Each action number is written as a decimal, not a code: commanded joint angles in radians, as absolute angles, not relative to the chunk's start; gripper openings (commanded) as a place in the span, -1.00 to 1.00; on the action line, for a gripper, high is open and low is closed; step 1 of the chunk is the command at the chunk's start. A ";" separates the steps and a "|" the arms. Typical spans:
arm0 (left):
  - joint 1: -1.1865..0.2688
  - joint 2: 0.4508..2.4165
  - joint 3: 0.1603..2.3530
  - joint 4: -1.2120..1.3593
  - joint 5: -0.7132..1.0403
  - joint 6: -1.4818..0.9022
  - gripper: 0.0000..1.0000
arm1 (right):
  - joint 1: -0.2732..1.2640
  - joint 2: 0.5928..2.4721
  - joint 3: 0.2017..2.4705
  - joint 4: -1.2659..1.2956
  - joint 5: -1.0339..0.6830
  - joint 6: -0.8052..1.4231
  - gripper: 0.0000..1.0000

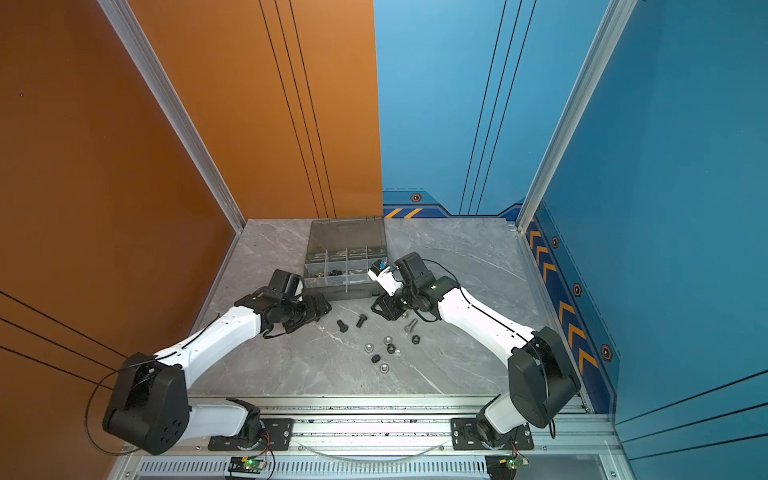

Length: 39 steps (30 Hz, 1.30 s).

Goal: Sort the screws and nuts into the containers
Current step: 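Lower the right gripper over the black hex nut in the pile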

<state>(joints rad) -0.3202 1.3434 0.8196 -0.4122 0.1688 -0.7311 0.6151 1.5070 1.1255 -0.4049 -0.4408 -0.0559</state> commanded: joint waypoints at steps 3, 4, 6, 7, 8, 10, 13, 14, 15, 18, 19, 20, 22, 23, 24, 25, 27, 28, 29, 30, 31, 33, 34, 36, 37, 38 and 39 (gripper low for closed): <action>-0.322 1.335 0.808 -0.406 0.185 -0.743 0.96 | 0.620 1.494 1.107 -0.405 -0.430 -0.059 0.08; -0.321 1.335 0.806 -0.406 0.184 -0.742 0.96 | 0.622 1.495 1.105 -0.401 -0.430 -0.055 0.10; -0.320 1.336 0.802 -0.404 0.185 -0.744 0.96 | 0.625 1.497 1.103 -0.394 -0.428 -0.049 0.13; -0.319 1.337 0.801 -0.405 0.184 -0.744 0.96 | 0.625 1.499 1.104 -0.390 -0.427 -0.048 0.14; -0.319 1.337 0.799 -0.403 0.184 -0.744 0.96 | 0.627 1.500 1.104 -0.389 -0.427 -0.046 0.15; -0.317 1.338 0.795 -0.403 0.182 -0.745 0.96 | 0.628 1.507 1.104 -0.388 -0.425 -0.043 0.16; -0.316 1.340 0.789 -0.402 0.179 -0.747 0.96 | 0.631 1.515 1.109 -0.390 -0.424 -0.041 0.17; -0.317 1.341 0.787 -0.402 0.177 -0.747 0.96 | 0.633 1.517 1.108 -0.390 -0.423 -0.040 0.18; -0.317 1.343 0.787 -0.402 0.176 -0.746 0.96 | 0.634 1.518 1.110 -0.390 -0.422 -0.041 0.18; -0.316 1.344 0.788 -0.401 0.176 -0.747 0.96 | 0.634 1.520 1.113 -0.393 -0.421 -0.043 0.19; -0.316 1.345 0.787 -0.400 0.176 -0.747 0.95 | 0.635 1.520 1.112 -0.393 -0.419 -0.044 0.20; -0.316 1.345 0.788 -0.399 0.175 -0.747 0.96 | 0.635 1.520 1.111 -0.396 -0.416 -0.045 0.20; -0.316 1.348 0.787 -0.400 0.177 -0.747 0.96 | 0.635 1.523 1.110 -0.402 -0.410 -0.047 0.20; -0.316 1.348 0.788 -0.399 0.179 -0.747 0.96 | 0.634 1.523 1.110 -0.409 -0.407 -0.049 0.20; -0.315 1.351 0.789 -0.399 0.180 -0.747 0.96 | 0.635 1.524 1.112 -0.418 -0.404 -0.053 0.21; -0.315 1.352 0.789 -0.398 0.181 -0.747 0.96 | 0.637 1.526 1.112 -0.427 -0.400 -0.059 0.21; -0.315 1.356 0.791 -0.393 0.184 -0.749 0.96 | 0.636 1.528 1.112 -0.458 -0.393 -0.080 0.21; -0.315 1.357 0.790 -0.393 0.186 -0.749 0.96 | 0.637 1.527 1.113 -0.476 -0.390 -0.092 0.21; -0.314 1.358 0.792 -0.391 0.189 -0.749 0.96 | 0.639 1.526 1.115 -0.494 -0.387 -0.109 0.20; -0.314 1.359 0.793 -0.391 0.190 -0.749 0.96 | 0.640 1.525 1.116 -0.522 -0.387 -0.131 0.19; -0.314 1.361 0.794 -0.390 0.189 -0.749 0.96 | 0.645 1.524 1.115 -0.546 -0.389 -0.157 0.19; -0.312 1.361 0.795 -0.388 0.192 -0.748 0.96 | 0.661 1.516 1.109 -0.609 -0.382 -0.227 0.18; -0.312 1.362 0.795 -0.388 0.192 -0.747 0.95 | 0.669 1.512 1.102 -0.628 -0.376 -0.258 0.18; -0.311 1.362 0.794 -0.387 0.195 -0.746 0.96 | 0.685 1.505 1.082 -0.635 -0.376 -0.303 0.18; -0.310 1.363 0.792 -0.386 0.194 -0.747 0.96 | 0.689 1.505 1.074 -0.624 -0.385 -0.308 0.18; -0.311 1.362 0.791 -0.385 0.195 -0.750 0.96 | 0.693 1.506 1.067 -0.614 -0.402 -0.313 0.18; -0.311 1.360 0.789 -0.383 0.196 -0.750 0.96 | 0.693 1.509 1.060 -0.605 -0.413 -0.318 0.18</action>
<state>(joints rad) -0.3161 1.3552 0.7979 -0.3931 0.1799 -0.7422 0.6861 1.5146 1.0859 -0.5602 -0.3965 -0.2428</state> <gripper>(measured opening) 0.978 0.591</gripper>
